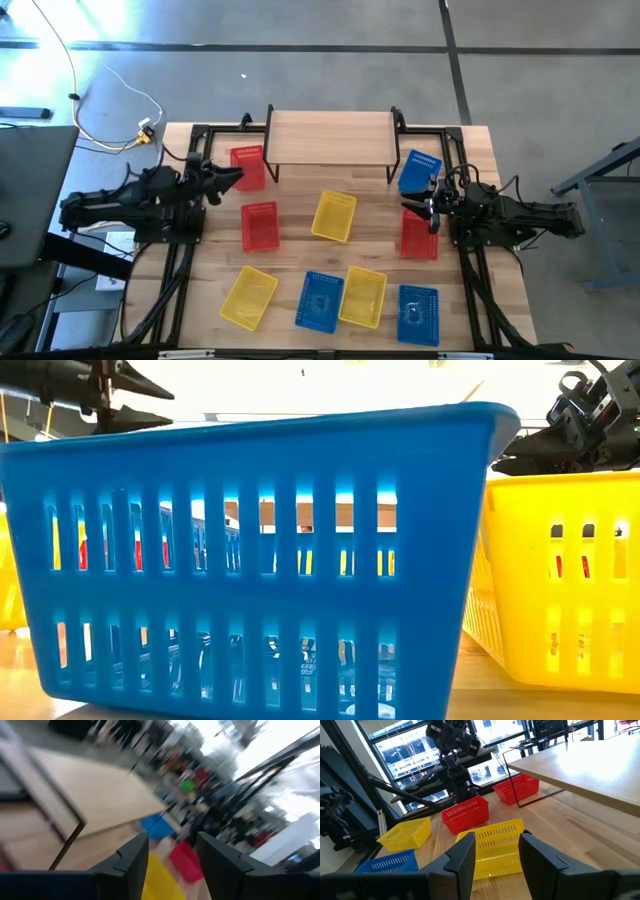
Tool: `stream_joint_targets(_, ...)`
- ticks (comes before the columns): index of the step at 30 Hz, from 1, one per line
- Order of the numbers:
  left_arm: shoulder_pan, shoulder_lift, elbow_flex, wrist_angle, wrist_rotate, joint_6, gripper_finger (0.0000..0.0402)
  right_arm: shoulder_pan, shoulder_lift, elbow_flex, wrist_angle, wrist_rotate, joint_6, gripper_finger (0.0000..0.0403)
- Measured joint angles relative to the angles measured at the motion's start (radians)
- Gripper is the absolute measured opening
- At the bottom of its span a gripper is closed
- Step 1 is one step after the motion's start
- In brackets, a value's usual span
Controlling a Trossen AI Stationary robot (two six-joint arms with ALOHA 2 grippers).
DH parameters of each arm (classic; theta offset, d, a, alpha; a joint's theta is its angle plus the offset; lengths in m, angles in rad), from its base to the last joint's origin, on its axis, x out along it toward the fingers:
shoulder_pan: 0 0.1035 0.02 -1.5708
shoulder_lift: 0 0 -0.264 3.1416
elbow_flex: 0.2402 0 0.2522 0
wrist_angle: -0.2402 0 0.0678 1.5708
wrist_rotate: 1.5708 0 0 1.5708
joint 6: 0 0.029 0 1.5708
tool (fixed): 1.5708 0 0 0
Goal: Stack baskets on shelf by color
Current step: Put the bottom left red bin on the shelf
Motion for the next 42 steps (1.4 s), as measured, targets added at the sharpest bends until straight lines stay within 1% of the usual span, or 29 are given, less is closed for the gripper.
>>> stream_joint_targets(3, 0.0, 0.094, 0.121, -0.206, 0.001, -0.056, 0.0158, 0.0, 0.0, 0.0, 0.0, 0.0, 0.0, 0.0135)
stream_joint_targets(6, 0.0, 0.188, 0.222, -0.392, 0.023, -0.114, 0.0158, 0.0, 0.0, 0.0, 0.0, 0.0, 0.0, 0.0135)
stream_joint_targets(10, 0.0, 0.299, 0.296, -0.54, 0.086, -0.189, 0.0158, 0.0, 0.0, 0.0, 0.0, 0.0, 0.0, 0.0135)
stream_joint_targets(14, 0.0, 0.395, 0.307, -0.597, 0.172, -0.248, 0.0158, 0.0, 0.0, 0.0, 0.0, 0.0, 0.0, 0.0135)
stream_joint_targets(17, 0.0, 0.466, 0.307, -0.652, 0.203, -0.286, 0.0158, 0.0, 0.0, 0.0, 0.0, 0.0, 0.0, 0.0135)
stream_joint_targets(20, 0.0, 0.528, 0.307, -0.705, 0.203, -0.321, 0.0158, 0.0, 0.0, 0.0, 0.0, 0.0, 0.0, 0.0135)
stream_joint_targets(23, -0.013, 0.573, 0.306, -0.723, 0.2, -0.359, 0.0158, 0.0, 0.0, 0.0, 0.0, 0.0, 0.0, 0.0135)
stream_joint_targets(30, -0.085, 0.65, 0.306, -0.724, 0.157, -0.468, 0.0158, 0.0, 0.0, 0.0, 0.0, 0.0, 0.0, 0.0135)
stream_joint_targets(36, -0.156, 0.726, 0.306, -0.743, 0.15, -0.573, 0.0158, 0.0, 0.0, 0.0, 0.0, 0.0, 0.0, 0.0135)
stream_joint_targets(42, -0.201, 0.808, 0.306, -0.746, 0.137, -0.628, 0.0158, 0.0, 0.0, 0.0, 0.0, 0.0, 0.0, 0.0135)
